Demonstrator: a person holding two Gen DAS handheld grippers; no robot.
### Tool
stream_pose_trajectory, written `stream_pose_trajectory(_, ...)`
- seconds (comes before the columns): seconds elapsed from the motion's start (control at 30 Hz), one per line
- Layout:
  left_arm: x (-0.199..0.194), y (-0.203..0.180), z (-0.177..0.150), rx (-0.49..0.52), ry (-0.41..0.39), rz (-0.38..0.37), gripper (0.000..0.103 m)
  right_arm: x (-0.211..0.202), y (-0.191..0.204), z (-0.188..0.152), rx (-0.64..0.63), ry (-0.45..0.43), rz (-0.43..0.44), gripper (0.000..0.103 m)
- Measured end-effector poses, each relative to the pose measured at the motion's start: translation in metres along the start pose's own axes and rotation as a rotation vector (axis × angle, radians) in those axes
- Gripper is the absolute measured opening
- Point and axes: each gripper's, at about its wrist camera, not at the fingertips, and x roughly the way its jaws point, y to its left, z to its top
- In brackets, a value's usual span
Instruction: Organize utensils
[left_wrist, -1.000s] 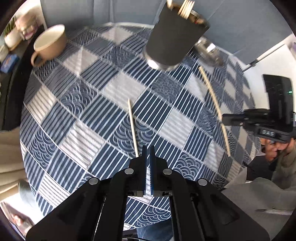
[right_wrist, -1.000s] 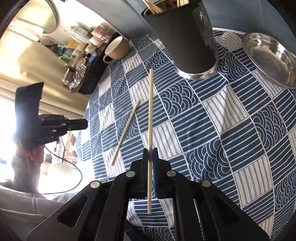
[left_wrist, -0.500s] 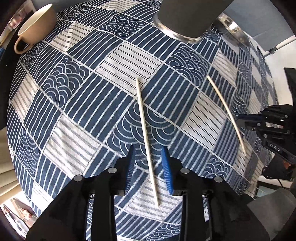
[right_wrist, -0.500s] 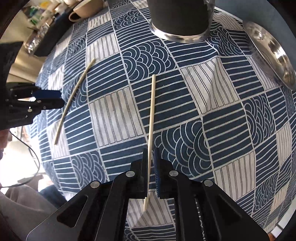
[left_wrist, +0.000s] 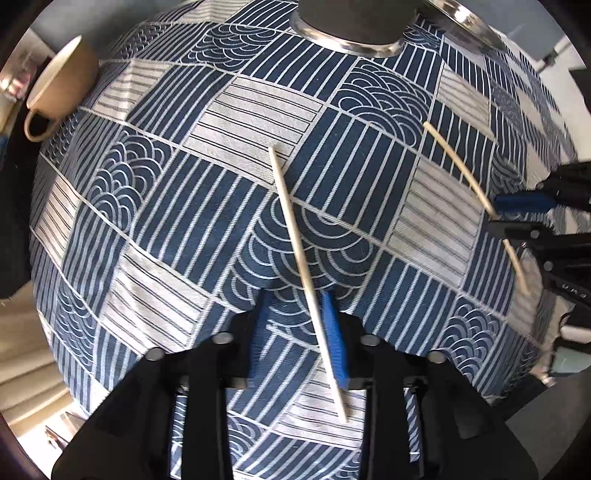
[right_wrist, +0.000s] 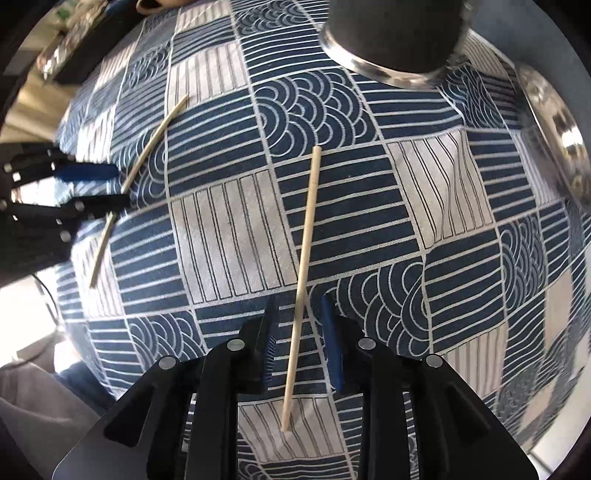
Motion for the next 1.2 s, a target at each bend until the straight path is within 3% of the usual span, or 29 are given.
stream_pose_trajectory(0.2, -0.002, 0.015, -0.009, -0.001, 0.000, -0.032, 0.007, 0.001, 0.007, -0.008, -0.074, -0.028, -0.022, 0.007)
stream_pose_trajectory(0.43, -0.003, 0.045, -0.019, -0.070, 0.035, -0.180, 0.004, 0.003, -0.030, -0.021, 0.132, -0.037, 0.206, 0.004)
stream_pose_trajectory(0.53, -0.012, 0.052, -0.025, -0.082, 0.017, -0.194, 0.004, -0.008, -0.033, -0.031, 0.179, -0.083, 0.281, 0.004)
stream_pose_trajectory(0.77, -0.066, 0.053, -0.008, -0.082, -0.114, -0.252, 0.004, -0.058, -0.042, -0.032, 0.160, -0.211, 0.266, 0.004)
stream_pose_trajectory(0.83, -0.075, 0.054, 0.007, -0.067, -0.145, -0.254, 0.004, -0.070, -0.055, -0.028, 0.157, -0.247, 0.256, 0.004)
stream_pose_trajectory(0.97, -0.098, 0.026, 0.028, -0.034, -0.196, -0.201, 0.004, -0.093, -0.063, -0.015, 0.138, -0.312, 0.242, 0.004)
stream_pose_trajectory(1.2, -0.136, 0.014, 0.049, 0.035, -0.286, -0.115, 0.004, -0.132, -0.072, -0.005, 0.084, -0.399, 0.230, 0.004)
